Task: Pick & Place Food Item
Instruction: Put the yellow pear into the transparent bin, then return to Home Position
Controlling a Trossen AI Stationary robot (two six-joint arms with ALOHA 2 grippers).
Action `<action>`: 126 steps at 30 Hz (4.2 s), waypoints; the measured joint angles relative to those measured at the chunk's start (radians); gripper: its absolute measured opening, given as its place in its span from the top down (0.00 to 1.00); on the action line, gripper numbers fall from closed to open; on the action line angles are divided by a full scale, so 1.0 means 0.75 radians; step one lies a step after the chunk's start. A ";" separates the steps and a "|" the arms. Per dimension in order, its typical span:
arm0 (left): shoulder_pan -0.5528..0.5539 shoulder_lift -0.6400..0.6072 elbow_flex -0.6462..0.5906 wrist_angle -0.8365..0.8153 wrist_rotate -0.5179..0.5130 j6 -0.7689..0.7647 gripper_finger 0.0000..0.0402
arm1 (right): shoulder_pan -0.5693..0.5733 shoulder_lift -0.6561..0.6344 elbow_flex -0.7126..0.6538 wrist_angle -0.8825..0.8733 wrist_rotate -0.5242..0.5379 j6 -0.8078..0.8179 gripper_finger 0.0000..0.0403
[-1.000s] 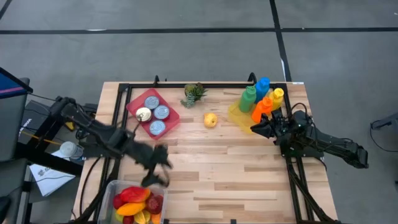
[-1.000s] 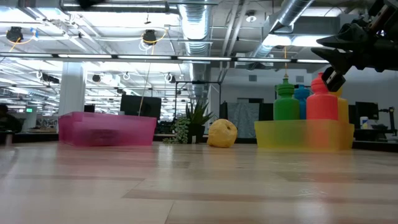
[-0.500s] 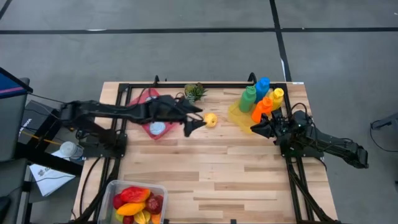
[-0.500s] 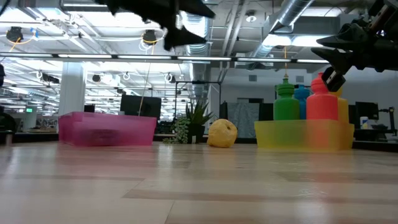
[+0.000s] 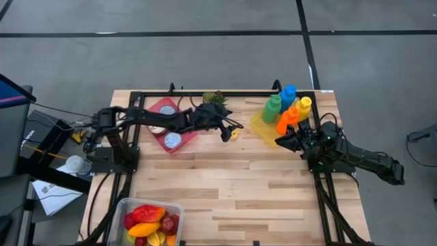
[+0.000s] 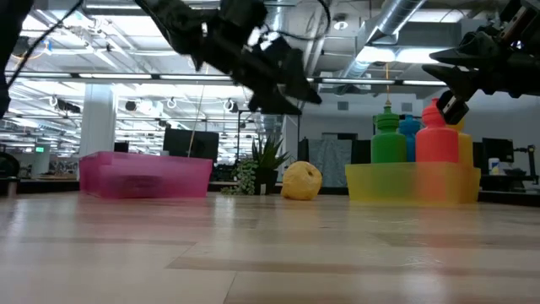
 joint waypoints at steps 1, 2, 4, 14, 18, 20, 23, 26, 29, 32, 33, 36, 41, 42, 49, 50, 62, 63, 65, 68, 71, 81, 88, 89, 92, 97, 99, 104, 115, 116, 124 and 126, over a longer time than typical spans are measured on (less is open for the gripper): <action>0.002 0.030 0.002 0.035 0.001 0.000 0.14 | 0.000 0.000 0.000 0.000 -0.004 0.000 0.84; 0.004 0.056 0.003 0.039 0.005 -0.001 0.14 | 0.000 0.001 0.000 -0.001 -0.001 0.000 0.84; 0.004 0.119 0.001 0.052 0.008 -0.003 0.14 | 0.000 0.000 0.000 0.000 -0.002 0.000 0.84; 0.005 0.346 0.001 0.179 -0.051 -0.012 0.14 | 0.000 -0.001 0.000 -0.001 -0.002 0.000 0.84; 0.016 0.394 0.001 0.184 -0.110 -0.074 0.14 | 0.000 -0.001 0.000 0.000 -0.002 0.000 0.84; 0.019 0.418 -0.001 0.171 -0.108 -0.103 0.14 | 0.000 -0.001 0.000 0.000 -0.001 0.000 0.84; 0.010 0.439 0.001 0.183 -0.114 -0.124 0.14 | 0.000 -0.001 0.000 -0.001 -0.001 0.000 0.84; -0.001 0.445 0.003 0.187 -0.116 -0.124 0.15 | 0.000 -0.001 0.000 -0.001 -0.001 0.000 0.84; -0.006 0.436 0.002 0.172 -0.113 -0.126 0.21 | 0.000 -0.001 0.000 -0.001 -0.001 0.000 0.84; -0.006 0.414 0.000 0.142 -0.105 -0.166 0.28 | 0.000 -0.001 0.000 0.000 -0.001 0.000 0.84; -0.006 0.406 -0.002 0.140 -0.105 -0.187 0.29 | 0.000 -0.001 0.000 0.000 -0.001 0.000 0.84; -0.006 0.363 -0.003 0.119 -0.103 -0.259 0.33 | -0.001 -0.001 0.000 0.000 -0.001 0.000 0.84; -0.018 0.210 -0.005 0.063 -0.071 -0.413 0.33 | -0.001 -0.001 0.000 0.000 -0.001 0.000 0.84; -0.019 0.172 -0.005 0.060 -0.031 -0.450 0.32 | -0.001 -0.001 0.000 0.000 0.000 0.000 0.84; -0.021 -0.197 -0.004 0.048 0.464 -0.767 0.32 | -0.001 0.000 0.000 -0.001 -0.001 0.000 0.84; -0.021 -0.252 -0.004 0.050 0.537 -0.812 0.32 | -0.001 0.000 0.000 0.000 -0.001 0.000 0.84; -0.124 -0.898 -0.003 0.055 0.850 -1.032 0.31 | -0.001 0.000 0.000 0.000 -0.001 0.000 0.84; -0.137 -0.941 -0.003 0.055 0.848 -1.032 0.31 | -0.001 0.000 0.000 -0.001 -0.001 0.000 0.84; -0.162 -1.016 -0.003 0.054 0.831 -1.033 0.31 | -0.001 0.000 -0.001 0.000 -0.001 0.000 0.84; -0.202 -1.106 -0.003 0.045 0.815 -1.033 0.31 | -0.001 0.000 0.000 0.000 -0.001 0.000 0.84; -0.280 -1.176 -0.003 -0.019 0.813 -1.104 0.31 | -0.001 0.000 0.000 0.000 -0.001 0.000 0.84; -0.916 -1.181 -0.003 -0.493 0.564 -1.378 0.31 | -0.001 0.000 0.000 -0.001 -0.001 0.000 0.84; -1.293 -1.010 -0.003 -0.726 0.385 -1.506 0.31 | -0.001 0.000 -0.001 0.000 -0.001 0.000 0.84; -1.324 -0.981 -0.003 -0.743 0.374 -1.511 0.31 | -0.001 0.000 -0.001 0.000 -0.001 0.000 0.84; -1.402 -0.887 -0.003 -0.791 0.348 -1.512 0.31 | -0.001 0.000 0.000 0.000 -0.001 0.000 0.84; -1.481 -0.734 -0.003 -0.853 0.341 -1.494 0.31 | 0.000 0.000 0.000 0.000 -0.001 0.000 0.84; -1.487 -0.676 -0.004 -0.886 0.341 -1.455 0.31 | -0.001 0.000 -0.001 0.000 -0.001 0.000 0.84; -1.492 -0.571 -0.004 -0.918 0.339 -1.286 0.31 | -0.001 0.000 0.000 0.000 -0.001 0.000 0.84; -1.486 -0.457 -0.003 -0.971 0.336 -1.079 0.27 | -0.001 0.000 0.000 -0.001 -0.001 0.000 0.84; -1.486 -0.453 -0.003 -0.974 0.333 -1.079 0.25 | -0.001 0.000 0.000 0.000 -0.001 0.000 0.84; -1.478 -0.457 -0.016 -0.975 0.339 -1.079 0.11 | -0.001 0.000 0.000 -0.001 -0.001 0.000 0.84; -1.478 -0.457 -0.016 -0.974 0.340 -1.080 0.09 | 0.000 0.000 0.000 -0.001 -0.001 0.000 0.84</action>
